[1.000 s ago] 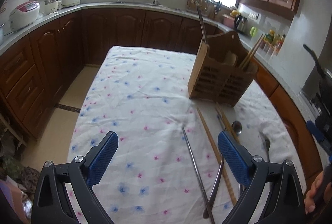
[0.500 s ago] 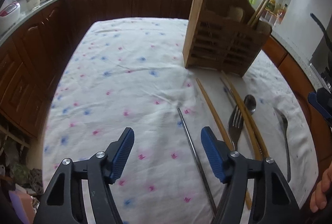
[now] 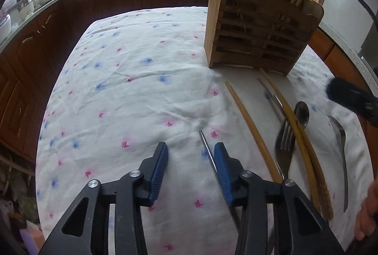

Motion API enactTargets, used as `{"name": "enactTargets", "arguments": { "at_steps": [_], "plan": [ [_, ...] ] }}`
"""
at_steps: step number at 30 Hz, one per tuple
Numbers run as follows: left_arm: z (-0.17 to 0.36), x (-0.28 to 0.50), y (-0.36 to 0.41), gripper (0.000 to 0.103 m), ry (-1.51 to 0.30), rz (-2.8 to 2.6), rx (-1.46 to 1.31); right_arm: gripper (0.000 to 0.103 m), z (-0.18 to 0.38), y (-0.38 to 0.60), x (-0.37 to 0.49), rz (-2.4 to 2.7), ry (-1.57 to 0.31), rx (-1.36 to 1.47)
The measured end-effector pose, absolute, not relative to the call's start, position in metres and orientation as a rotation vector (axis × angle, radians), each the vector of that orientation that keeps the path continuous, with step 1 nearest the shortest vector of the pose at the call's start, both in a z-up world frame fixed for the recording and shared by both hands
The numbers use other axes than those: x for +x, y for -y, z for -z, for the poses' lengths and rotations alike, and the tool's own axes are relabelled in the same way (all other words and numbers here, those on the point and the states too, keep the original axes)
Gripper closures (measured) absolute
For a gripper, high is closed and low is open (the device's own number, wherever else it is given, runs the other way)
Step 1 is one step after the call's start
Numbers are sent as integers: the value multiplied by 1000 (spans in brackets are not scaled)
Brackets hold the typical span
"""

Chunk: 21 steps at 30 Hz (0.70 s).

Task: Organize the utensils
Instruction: 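Close the left gripper on a silver chopstick while the right gripper grasps wooden chopsticks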

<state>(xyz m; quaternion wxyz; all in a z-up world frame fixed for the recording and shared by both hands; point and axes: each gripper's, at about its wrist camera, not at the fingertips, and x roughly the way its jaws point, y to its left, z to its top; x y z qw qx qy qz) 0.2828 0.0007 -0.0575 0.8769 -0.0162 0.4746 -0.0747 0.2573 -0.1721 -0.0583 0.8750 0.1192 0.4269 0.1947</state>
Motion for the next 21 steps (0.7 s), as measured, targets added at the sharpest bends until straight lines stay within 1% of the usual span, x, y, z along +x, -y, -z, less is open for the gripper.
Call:
{"name": "enactTargets", "arguments": {
  "at_steps": [3, 7, 10, 12, 14, 16, 18, 20, 21],
  "plan": [
    [59, 283, -6, 65, -997, 176, -56, 68, 70, 163, 271, -410, -931, 216],
    [59, 282, -9, 65, -1005, 191, -60, 77, 83, 154, 286, -411, -984, 173],
    [58, 282, -9, 65, -1009, 193, -50, 79, 89, 149, 292, -405, -1011, 140],
    [58, 281, -9, 65, -1011, 190, -47, 83, 93, 148, 296, -395, -1028, 124],
    [55, 278, -6, 65, -1007, 187, -31, 97, 96, 149, 298, -383, -1037, 120],
    [55, 277, -3, 65, -1002, 182, -8, 97, 94, 153, 297, -383, -1027, 128],
    [56, 277, 1, 68, -995, 178, 20, 98, 88, 158, 292, -385, -1004, 143],
    [57, 277, 5, 79, -987, 168, 52, 98, 79, 165, 289, -385, -977, 167],
    [57, 277, 6, 83, -987, 173, 55, 98, 73, 170, 284, -386, -959, 180]
  ]
}}
